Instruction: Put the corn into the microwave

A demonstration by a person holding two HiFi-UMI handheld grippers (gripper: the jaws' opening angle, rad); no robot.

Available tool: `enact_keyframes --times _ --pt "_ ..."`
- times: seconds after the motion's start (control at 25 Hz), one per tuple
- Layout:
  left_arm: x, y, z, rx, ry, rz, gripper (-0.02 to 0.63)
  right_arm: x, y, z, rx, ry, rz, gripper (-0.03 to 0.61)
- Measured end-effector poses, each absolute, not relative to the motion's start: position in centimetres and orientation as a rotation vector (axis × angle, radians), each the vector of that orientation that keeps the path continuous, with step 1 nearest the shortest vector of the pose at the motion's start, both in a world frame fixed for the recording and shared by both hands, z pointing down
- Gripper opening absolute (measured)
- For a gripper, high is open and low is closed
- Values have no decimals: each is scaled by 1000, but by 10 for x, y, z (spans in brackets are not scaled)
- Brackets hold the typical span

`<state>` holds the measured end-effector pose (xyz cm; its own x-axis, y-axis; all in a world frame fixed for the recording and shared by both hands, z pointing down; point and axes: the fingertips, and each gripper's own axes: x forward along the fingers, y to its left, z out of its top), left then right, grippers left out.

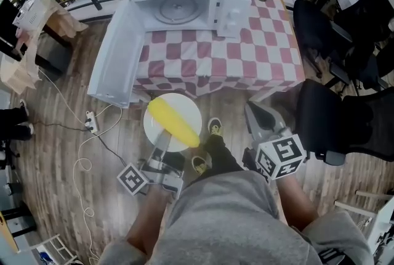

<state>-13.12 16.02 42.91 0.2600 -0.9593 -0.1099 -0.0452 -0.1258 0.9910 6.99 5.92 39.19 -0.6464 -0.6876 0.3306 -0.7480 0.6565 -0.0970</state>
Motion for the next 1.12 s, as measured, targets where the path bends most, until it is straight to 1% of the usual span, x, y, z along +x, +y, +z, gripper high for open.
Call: enact_keyframes --times 0.56,1.12 --pt "-156 53 427 1447 -1013 -1074 15 41 -47 391 1127 -2627 354 -2" --pt "-158 -32 431 1418 -1031 -1062 15 39 -128 394 1107 -2628 383 -2"
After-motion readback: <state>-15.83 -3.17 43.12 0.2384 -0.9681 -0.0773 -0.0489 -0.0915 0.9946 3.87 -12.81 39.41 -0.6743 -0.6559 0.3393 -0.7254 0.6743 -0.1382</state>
